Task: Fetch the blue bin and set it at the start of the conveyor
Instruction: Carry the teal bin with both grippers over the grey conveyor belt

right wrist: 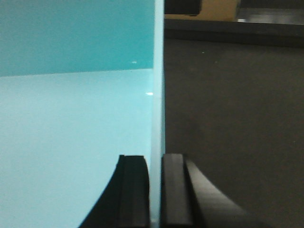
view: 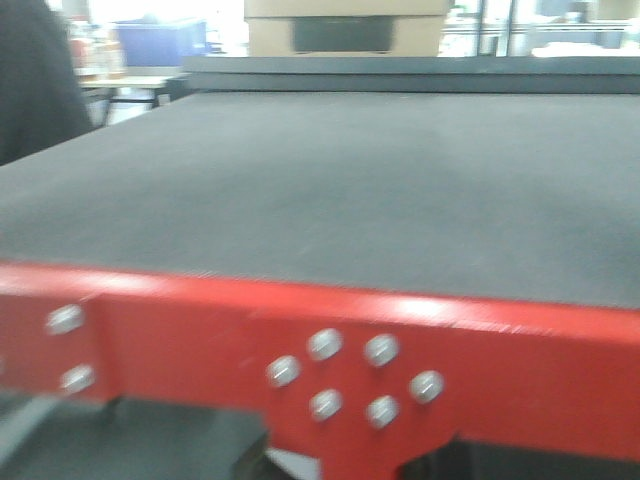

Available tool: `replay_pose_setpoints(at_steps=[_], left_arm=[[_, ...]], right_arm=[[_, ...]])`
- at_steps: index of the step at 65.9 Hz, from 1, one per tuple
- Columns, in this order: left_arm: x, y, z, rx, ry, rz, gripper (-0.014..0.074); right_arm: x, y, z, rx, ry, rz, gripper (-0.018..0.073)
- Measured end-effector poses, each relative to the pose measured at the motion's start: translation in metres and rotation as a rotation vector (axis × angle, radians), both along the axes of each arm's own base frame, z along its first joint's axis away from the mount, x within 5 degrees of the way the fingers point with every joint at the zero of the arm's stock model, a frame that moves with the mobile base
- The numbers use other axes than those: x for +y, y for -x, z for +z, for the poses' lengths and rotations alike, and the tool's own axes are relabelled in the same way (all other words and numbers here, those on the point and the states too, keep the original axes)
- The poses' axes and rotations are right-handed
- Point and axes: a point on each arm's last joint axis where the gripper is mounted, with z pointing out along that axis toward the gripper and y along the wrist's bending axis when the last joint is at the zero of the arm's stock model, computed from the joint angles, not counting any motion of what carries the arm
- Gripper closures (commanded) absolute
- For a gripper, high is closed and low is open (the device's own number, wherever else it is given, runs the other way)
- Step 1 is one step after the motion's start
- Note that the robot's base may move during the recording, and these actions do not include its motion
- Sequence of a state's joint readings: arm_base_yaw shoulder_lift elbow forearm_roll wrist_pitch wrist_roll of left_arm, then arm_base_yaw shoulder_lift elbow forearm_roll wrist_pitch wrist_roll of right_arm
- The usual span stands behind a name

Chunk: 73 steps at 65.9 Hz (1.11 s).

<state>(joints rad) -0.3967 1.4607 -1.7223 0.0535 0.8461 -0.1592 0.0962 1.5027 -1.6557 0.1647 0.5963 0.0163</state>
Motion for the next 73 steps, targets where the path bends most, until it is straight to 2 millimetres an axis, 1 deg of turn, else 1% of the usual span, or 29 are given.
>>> replay_pose_setpoints(at_steps=[73], left_arm=[[-0.0002, 0.0001, 0.0, 0.001, 0.003, -0.001, 0.0707]], right_arm=[[-0.0002, 0.0, 0.0, 0.0, 0.004, -0.001, 0.0711]])
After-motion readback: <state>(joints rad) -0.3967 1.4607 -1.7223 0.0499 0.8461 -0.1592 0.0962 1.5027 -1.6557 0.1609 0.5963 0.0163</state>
